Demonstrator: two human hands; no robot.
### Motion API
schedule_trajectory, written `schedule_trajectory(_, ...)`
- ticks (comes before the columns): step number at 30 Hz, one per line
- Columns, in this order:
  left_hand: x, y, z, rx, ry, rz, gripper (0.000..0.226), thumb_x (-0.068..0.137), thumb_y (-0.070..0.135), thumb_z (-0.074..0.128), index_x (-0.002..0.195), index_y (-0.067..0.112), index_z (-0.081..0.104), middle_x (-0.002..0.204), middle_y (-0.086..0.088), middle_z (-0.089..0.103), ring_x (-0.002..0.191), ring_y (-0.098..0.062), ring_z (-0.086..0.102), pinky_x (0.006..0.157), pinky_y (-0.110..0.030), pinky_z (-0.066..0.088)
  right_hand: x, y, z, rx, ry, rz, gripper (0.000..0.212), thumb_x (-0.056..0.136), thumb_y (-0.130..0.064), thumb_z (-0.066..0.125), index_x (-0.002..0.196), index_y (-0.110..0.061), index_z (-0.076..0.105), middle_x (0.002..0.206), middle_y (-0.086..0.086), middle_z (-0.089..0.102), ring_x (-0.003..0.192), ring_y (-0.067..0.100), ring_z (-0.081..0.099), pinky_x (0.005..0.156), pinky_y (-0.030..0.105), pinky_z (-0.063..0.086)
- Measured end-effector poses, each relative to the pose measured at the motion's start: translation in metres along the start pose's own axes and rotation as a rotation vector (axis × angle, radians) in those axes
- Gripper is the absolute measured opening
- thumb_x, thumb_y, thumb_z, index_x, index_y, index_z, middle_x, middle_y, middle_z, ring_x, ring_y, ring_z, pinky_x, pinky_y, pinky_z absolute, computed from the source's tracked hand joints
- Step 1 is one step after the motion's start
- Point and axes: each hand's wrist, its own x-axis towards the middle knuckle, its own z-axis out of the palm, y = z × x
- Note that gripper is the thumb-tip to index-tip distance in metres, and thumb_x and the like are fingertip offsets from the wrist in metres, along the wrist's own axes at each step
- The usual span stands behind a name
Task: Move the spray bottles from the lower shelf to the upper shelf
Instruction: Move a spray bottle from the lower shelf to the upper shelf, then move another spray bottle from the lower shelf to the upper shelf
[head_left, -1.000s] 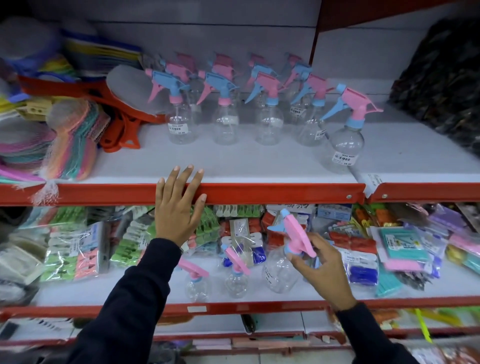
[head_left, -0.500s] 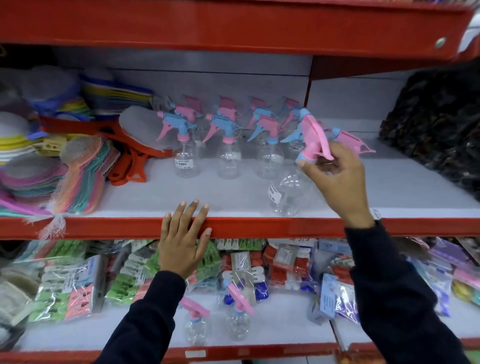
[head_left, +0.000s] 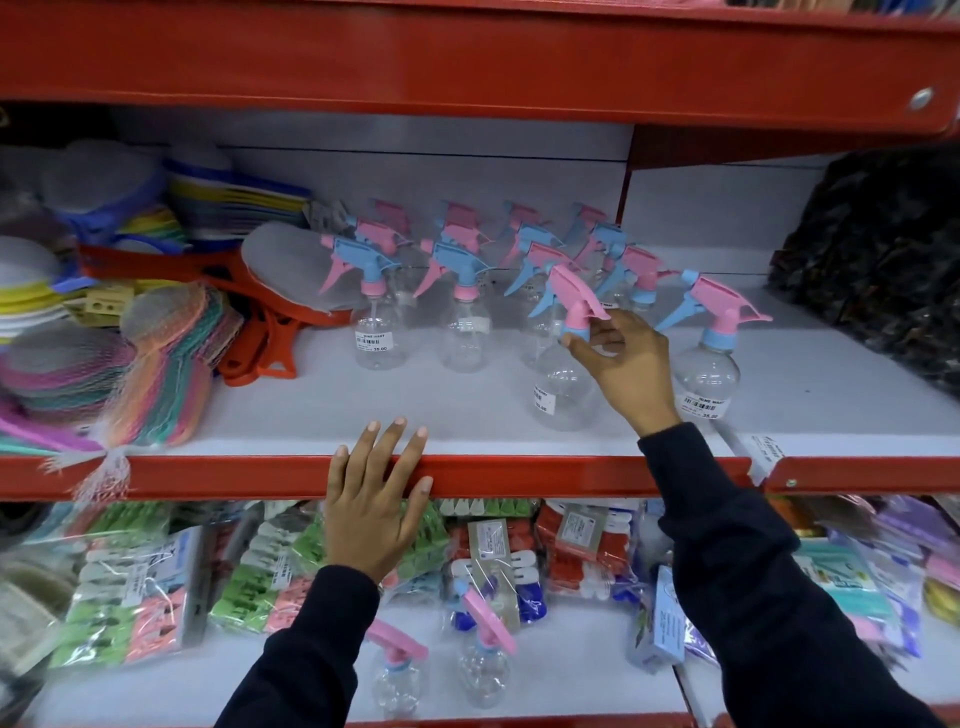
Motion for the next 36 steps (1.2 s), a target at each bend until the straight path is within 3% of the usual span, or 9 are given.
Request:
schedule_trajectory(4, -0.001, 0.0, 0.0, 0.003, -0.002, 0.001, 0.047, 0.095, 0.045, 0.028, 0.137, 0.026, 0.038, 0.142, -0.001, 0.039, 0.137, -0.02, 0.025, 0.116, -0.034, 0.002, 0.001, 0.001, -0.001, 0.107, -0.045, 0.076, 0.032, 0.077, -0.02, 0.073, 0.105, -0.01, 0.063, 0.091, -0.001, 0.064, 0.078, 0.007, 0.059, 0.069, 0.003, 0.043)
schedule_trajectory(7, 0.001, 0.0, -0.001, 0.001, -0.015, -0.004, 0.047, 0.096, 0.045, 0.026, 0.138, 0.026, 0.038, 0.142, -0.001, 0.038, 0.137, -0.019, 0.023, 0.116, -0.034, 0.003, 0.002, 0.003, -0.003, 0.136, -0.068, 0.083, 0.034, 0.078, -0.016, 0.072, 0.109, -0.011, 0.06, 0.094, 0.002, 0.065, 0.08, 0.006, 0.06, 0.071, 0.002, 0.043)
schedule_trajectory(12, 0.0, 0.001, -0.004, -0.01, -0.046, -0.011, 0.048, 0.097, 0.046, 0.023, 0.138, 0.026, 0.037, 0.142, 0.0, 0.038, 0.138, -0.018, 0.022, 0.116, -0.034, 0.003, 0.008, 0.004, -0.008, 0.237, -0.161, 0.154, 0.043, 0.077, -0.01, 0.071, 0.112, -0.018, 0.046, 0.103, 0.009, 0.066, 0.089, 0.014, 0.062, 0.081, 0.011, 0.046)
schedule_trajectory(14, -0.001, 0.001, -0.005, -0.022, -0.054, -0.016, 0.048, 0.097, 0.046, 0.023, 0.139, 0.026, 0.036, 0.143, 0.0, 0.037, 0.139, -0.017, 0.02, 0.116, -0.034, 0.002, 0.009, 0.004, -0.01, 0.304, -0.208, 0.193, 0.044, 0.079, -0.006, 0.069, 0.115, -0.014, 0.045, 0.105, 0.012, 0.065, 0.093, 0.018, 0.062, 0.093, 0.026, 0.047)
schedule_trajectory(18, -0.001, 0.001, -0.008, -0.025, -0.086, -0.017, 0.049, 0.096, 0.046, 0.024, 0.14, 0.028, 0.033, 0.144, 0.001, 0.037, 0.139, -0.017, 0.02, 0.116, -0.034, 0.002, 0.004, 0.003, -0.015, 0.356, -0.234, 0.189, 0.025, 0.084, -0.001, 0.062, 0.097, -0.022, 0.062, 0.125, 0.024, 0.056, 0.11, 0.029, 0.057, 0.107, 0.047, 0.038)
schedule_trajectory(23, -0.004, -0.003, -0.016, -0.037, -0.123, 0.008, 0.049, 0.098, 0.047, 0.02, 0.14, 0.027, 0.035, 0.142, -0.003, 0.046, 0.137, -0.02, 0.028, 0.115, -0.032, 0.004, -0.042, -0.017, -0.023, 0.311, -0.095, 0.14, 0.042, 0.085, -0.013, 0.063, 0.122, -0.023, 0.044, 0.126, 0.009, 0.059, 0.116, 0.014, 0.055, 0.102, 0.029, 0.04)
schedule_trajectory(27, -0.009, -0.028, -0.023, -0.046, -0.077, -0.049, 0.049, 0.098, 0.044, 0.023, 0.139, 0.023, 0.037, 0.143, -0.007, 0.044, 0.136, -0.023, 0.028, 0.113, -0.033, 0.007, -0.124, -0.032, -0.017, 0.237, -0.008, 0.042, 0.03, 0.086, -0.025, 0.059, 0.115, -0.028, 0.05, 0.113, -0.012, 0.062, 0.106, 0.0, 0.057, 0.091, 0.014, 0.044)
schedule_trajectory(32, -0.011, -0.06, -0.027, -0.017, -0.041, -0.026, 0.046, 0.096, 0.036, 0.033, 0.14, 0.022, 0.038, 0.145, -0.006, 0.042, 0.135, -0.025, 0.031, 0.112, -0.037, 0.014, -0.223, 0.004, 0.028, 0.173, -0.313, 0.209, 0.034, 0.082, -0.03, 0.064, 0.11, -0.042, 0.049, 0.112, -0.012, 0.061, 0.104, -0.001, 0.056, 0.089, 0.018, 0.046)
schedule_trajectory(36, -0.011, -0.061, -0.021, -0.015, -0.009, -0.025, 0.046, 0.095, 0.036, 0.035, 0.139, 0.021, 0.039, 0.143, -0.006, 0.043, 0.135, -0.023, 0.029, 0.113, -0.036, 0.011, -0.265, 0.047, 0.066, -0.105, -0.584, 0.322, 0.05, 0.077, -0.04, 0.067, 0.122, -0.027, 0.047, 0.128, -0.007, 0.051, 0.118, 0.013, 0.047, 0.09, 0.026, 0.04)
